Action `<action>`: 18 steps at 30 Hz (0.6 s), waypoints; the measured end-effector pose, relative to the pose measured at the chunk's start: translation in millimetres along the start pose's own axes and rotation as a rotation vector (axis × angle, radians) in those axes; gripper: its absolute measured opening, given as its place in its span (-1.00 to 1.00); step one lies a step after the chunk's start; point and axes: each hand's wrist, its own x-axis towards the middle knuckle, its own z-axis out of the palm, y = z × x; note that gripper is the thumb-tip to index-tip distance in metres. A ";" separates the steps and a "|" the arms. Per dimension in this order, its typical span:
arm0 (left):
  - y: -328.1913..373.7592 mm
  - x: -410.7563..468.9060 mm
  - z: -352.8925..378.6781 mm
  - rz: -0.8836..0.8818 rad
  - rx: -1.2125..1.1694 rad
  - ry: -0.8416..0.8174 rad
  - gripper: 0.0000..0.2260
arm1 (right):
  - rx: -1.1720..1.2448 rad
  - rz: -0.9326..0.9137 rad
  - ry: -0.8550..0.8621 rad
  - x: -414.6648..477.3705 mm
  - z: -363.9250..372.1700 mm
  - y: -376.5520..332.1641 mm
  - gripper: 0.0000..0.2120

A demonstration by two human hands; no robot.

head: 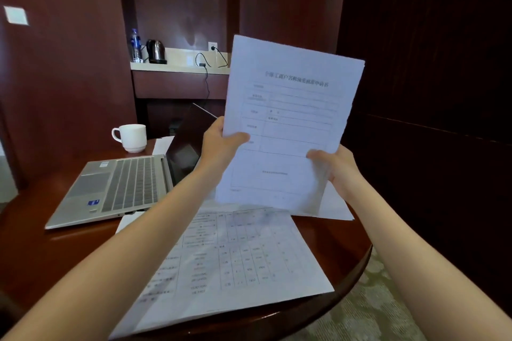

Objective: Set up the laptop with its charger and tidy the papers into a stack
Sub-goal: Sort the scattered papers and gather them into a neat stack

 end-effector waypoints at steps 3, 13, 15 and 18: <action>-0.5 -3.4 -7.9 -0.001 -0.020 0.007 -0.74 | 0.028 -0.036 -0.029 -2.6 2.1 -3.1 -0.57; -4.8 -3.2 -11.0 -0.013 0.019 0.024 -0.69 | -0.026 -0.098 -0.015 -0.6 5.9 0.9 -0.71; -0.6 -2.3 -11.4 -0.026 0.014 0.023 -0.62 | -0.036 -0.093 0.085 1.0 5.8 -6.0 -0.71; 3.0 0.4 -12.9 -0.039 0.086 0.037 -0.55 | -0.067 0.055 0.129 8.3 6.4 -13.0 -0.61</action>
